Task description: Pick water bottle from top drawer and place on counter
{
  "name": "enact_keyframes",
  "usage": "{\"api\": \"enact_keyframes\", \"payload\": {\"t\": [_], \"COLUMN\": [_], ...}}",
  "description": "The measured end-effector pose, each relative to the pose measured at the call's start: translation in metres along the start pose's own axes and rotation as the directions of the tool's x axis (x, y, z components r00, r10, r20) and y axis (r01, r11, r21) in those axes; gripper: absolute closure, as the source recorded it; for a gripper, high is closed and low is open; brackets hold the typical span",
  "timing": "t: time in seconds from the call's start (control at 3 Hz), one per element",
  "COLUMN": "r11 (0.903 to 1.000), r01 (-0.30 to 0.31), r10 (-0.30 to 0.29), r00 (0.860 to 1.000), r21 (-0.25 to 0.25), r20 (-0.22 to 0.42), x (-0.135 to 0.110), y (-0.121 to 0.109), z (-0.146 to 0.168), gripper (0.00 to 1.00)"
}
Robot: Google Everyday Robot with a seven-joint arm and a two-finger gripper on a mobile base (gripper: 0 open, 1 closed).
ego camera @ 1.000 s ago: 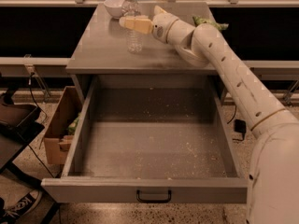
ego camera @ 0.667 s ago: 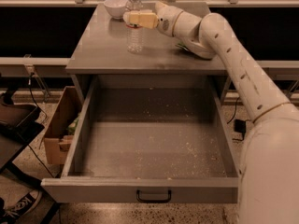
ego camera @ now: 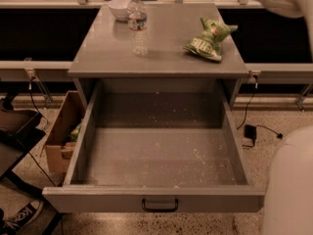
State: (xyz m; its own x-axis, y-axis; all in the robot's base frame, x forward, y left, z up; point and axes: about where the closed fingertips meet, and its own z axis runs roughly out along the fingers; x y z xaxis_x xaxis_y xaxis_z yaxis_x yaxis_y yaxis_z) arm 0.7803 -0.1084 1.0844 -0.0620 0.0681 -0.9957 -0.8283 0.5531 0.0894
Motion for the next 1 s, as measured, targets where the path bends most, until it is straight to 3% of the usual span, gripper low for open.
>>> {"api": "enact_keyframes", "payload": {"t": [0.33,0.67,1.0], "r11": [0.9944,0.9524,0.9558], "r01": [-0.002,0.008,0.027], "r10": [0.019,0.096,0.079], "r00": [0.988,0.941,0.936], "r21": [0.106,0.305,0.293], "r20": [-0.155,-0.324,-0.343], "x": [-0.036,-0.044,-0.046], "y": [0.027,0.07,0.084], "z": [-0.102,-0.199,-0.192], "gripper": [0.0,0.0,0.0]}}
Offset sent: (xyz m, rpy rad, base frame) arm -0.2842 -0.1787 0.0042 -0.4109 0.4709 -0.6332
